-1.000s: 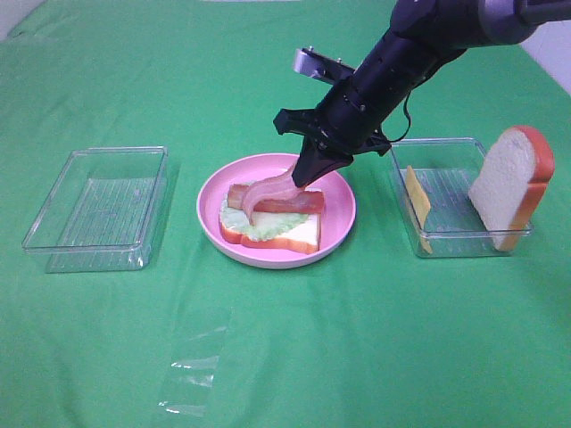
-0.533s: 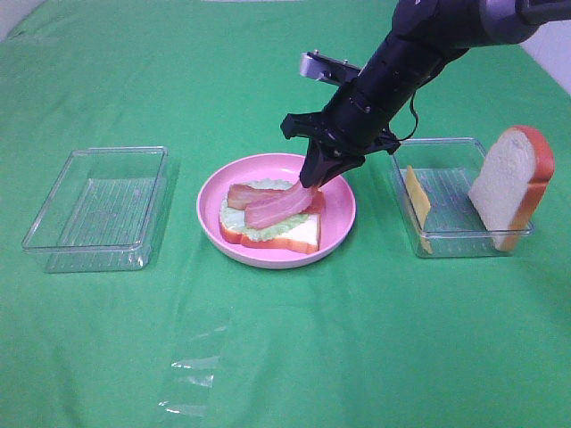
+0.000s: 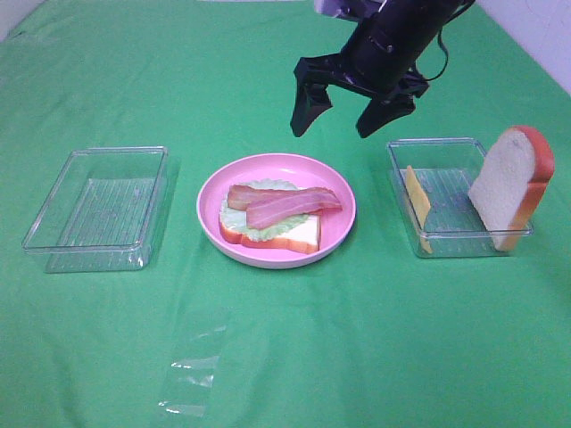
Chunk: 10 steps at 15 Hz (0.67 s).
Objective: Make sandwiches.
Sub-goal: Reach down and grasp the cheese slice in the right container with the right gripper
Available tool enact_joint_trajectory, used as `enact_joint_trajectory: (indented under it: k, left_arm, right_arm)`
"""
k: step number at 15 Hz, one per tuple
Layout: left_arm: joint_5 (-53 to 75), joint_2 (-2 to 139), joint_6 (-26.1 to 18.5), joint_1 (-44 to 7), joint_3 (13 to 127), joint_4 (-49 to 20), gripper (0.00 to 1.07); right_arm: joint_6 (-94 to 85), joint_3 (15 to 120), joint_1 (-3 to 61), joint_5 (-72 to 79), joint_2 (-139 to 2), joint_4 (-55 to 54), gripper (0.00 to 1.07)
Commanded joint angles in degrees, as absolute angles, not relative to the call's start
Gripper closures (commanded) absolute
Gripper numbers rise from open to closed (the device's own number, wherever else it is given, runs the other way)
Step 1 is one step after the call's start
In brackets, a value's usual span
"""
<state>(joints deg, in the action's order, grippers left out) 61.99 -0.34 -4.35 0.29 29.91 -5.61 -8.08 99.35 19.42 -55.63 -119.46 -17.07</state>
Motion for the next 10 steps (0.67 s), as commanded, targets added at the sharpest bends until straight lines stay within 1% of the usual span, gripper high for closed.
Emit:
enact_joint_trajectory:
  k: [1,2,4,7,10]
  left_arm:
    - [61.76,-1.20,-4.13,0.06,29.79,-6.13,0.07]
    - [61.76,-1.20,-4.13,0.06,29.79,-6.13,0.07]
    - [61.76,-1.20,-4.24,0.06,29.79,-6.13,0.07]
    - [61.76,-1.20,-4.24,0.06,29.79,-6.13,0.07]
    - [61.76,-1.20,-4.24,0.06,29.79,-6.13,0.07]
  right_arm:
    - [-1.09,99.58,19.31,-63.43,-117.06,-6.99,0.14]
    - [1.09,99.58,19.25,-66.86,-116.88,-4.47,0.14]
    - [2.75,99.58,19.25,-68.18,-116.88,-2.41,0.14]
    - [3.32,99.58,17.88,-68.24,-117.40,-2.41,0.14]
    - [3.04,99.52,14.09,-69.90,-120.03,-5.67,0.15]
